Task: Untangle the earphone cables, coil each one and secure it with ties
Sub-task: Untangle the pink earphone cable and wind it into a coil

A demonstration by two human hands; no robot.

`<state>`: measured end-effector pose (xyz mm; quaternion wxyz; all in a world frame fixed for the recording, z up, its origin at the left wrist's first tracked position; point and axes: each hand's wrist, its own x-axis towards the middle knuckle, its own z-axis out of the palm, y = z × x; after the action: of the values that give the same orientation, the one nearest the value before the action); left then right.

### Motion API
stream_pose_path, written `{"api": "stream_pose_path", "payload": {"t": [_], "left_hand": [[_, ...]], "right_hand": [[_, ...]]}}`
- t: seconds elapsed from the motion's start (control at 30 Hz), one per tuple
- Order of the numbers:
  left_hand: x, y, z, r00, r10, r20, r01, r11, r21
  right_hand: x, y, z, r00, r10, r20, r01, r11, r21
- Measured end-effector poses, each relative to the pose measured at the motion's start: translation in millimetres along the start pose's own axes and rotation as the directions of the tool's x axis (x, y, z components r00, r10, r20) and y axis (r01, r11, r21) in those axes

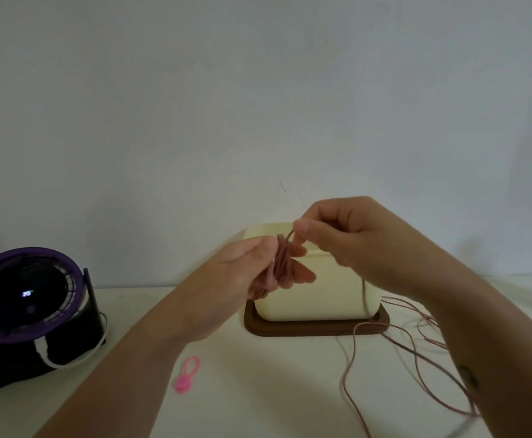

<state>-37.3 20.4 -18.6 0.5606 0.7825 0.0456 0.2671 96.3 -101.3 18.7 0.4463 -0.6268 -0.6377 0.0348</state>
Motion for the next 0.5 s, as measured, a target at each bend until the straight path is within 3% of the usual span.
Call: {"api": "stream_pose_path", "payload": {"t": [0.13, 0.33, 0.5], "left_hand": [[-1.6, 5.1, 0.7, 0.998, -0.050, 0.043, 0.056, 0.984, -0.167], [-3.9, 16.3, -3.6, 0.993, 0.020, 0.120, 0.046, 0.852, -0.522], [2.1, 22.0, -2.1, 0.990, 0.042, -0.132, -0.118, 0.753, -0.647]], "right_hand": [[6.3, 14.8, 4.8, 0.990, 0.038, -0.136, -0.020, 0.991, 0.129], [11.1, 34.5, 25.4, 0.996, 0.069, 0.048, -0.079, 0.955, 0.285], [7.7, 28.6, 42.8, 0.977, 0.040, 0.208, -0.055, 0.996, 0.067]]}}
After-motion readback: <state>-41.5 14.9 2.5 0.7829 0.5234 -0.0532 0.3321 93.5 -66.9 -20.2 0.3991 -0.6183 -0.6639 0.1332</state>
